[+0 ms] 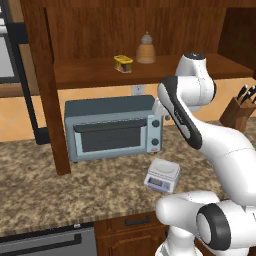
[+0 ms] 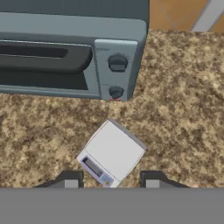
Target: Pick the canned food and place it on the digital scale for weighing, and close the cabinet.
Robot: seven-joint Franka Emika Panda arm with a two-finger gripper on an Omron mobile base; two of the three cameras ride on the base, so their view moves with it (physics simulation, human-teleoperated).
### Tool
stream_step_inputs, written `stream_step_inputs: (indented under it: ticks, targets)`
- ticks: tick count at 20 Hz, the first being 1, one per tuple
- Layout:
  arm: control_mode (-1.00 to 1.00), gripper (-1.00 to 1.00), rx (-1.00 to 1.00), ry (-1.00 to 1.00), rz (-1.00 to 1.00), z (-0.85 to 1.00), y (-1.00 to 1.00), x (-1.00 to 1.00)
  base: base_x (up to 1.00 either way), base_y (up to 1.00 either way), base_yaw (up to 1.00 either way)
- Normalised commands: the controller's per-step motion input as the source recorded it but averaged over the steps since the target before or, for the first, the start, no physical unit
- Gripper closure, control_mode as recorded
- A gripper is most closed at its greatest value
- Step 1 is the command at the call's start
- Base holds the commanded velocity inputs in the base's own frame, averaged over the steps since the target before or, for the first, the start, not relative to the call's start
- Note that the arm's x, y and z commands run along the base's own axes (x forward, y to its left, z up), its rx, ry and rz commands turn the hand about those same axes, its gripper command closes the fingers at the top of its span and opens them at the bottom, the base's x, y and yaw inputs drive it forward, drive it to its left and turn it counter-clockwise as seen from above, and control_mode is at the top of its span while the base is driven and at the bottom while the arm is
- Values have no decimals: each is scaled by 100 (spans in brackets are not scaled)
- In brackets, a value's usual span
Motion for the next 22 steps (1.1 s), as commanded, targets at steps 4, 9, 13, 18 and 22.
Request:
stream_step_inputs:
  ticks: [4, 9, 13, 18, 22]
  targets:
    - [-100, -100, 0, -3, 0, 0, 0, -9, 0, 0, 0]
    - [-100, -100, 1, -13, 2, 7, 17, -40, 0, 0, 0]
    - [-100, -100, 6, -33, 0, 50, 0, -54, 0, 0, 0]
    - [-100, -100, 0, -35, 0, 82, 0, -46, 0, 0, 0]
    - [-100, -100, 0, -13, 0, 86, 0, -9, 0, 0, 0]
